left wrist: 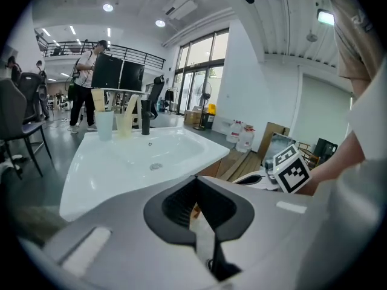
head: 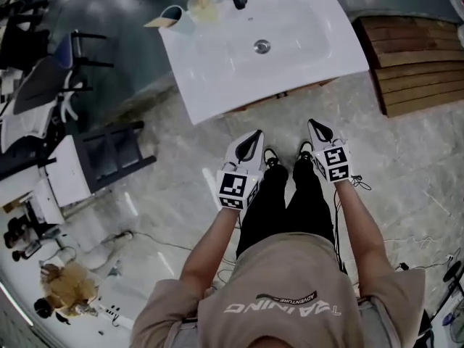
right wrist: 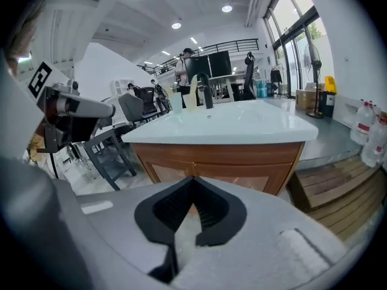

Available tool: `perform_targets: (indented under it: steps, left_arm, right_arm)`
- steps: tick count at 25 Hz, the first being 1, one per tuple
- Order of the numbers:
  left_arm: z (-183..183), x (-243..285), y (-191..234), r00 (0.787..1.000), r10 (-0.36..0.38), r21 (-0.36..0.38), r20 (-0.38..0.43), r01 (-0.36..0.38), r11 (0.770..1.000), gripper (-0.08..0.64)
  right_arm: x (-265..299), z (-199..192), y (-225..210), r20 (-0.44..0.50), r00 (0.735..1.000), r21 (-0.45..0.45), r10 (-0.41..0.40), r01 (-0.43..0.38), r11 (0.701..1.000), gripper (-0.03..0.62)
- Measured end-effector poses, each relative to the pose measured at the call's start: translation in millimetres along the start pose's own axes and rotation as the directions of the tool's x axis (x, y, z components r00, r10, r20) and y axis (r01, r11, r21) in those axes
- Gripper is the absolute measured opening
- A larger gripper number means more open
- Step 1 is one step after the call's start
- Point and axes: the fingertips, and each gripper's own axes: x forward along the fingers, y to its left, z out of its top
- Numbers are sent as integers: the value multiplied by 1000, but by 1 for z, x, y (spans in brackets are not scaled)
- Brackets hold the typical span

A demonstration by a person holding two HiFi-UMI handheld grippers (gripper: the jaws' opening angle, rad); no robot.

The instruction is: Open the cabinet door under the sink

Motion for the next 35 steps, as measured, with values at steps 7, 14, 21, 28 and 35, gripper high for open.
perform_targets:
  steps: [7, 14, 21, 28, 35]
  left_arm:
    - [-53, 23, 7, 997, -28, -22, -77, 26, 999, 18]
    - [-101, 43, 6, 991, -56, -40, -125, 51, 998, 18]
    - [-128, 66, 12, 989, -70, -65, -129, 62, 996, 18]
    - [-145, 62, 18, 988, -75, -87, -137, 63, 994, 18]
    - [-164, 53, 35, 985, -54, -112, -164, 36, 993, 18]
  right_arm:
    - [70, -45, -24, 12, 1000, 137, -12, 10, 991, 2]
    - [125, -85, -26, 73, 997, 300, 20, -41, 953, 2]
    - [167, -95, -21, 144, 986, 455, 83, -140, 879, 67]
    - [197, -99, -55, 276, 961, 778, -7, -219, 589, 143]
    - [209, -105, -54, 349, 937, 846, -28, -302, 440, 142]
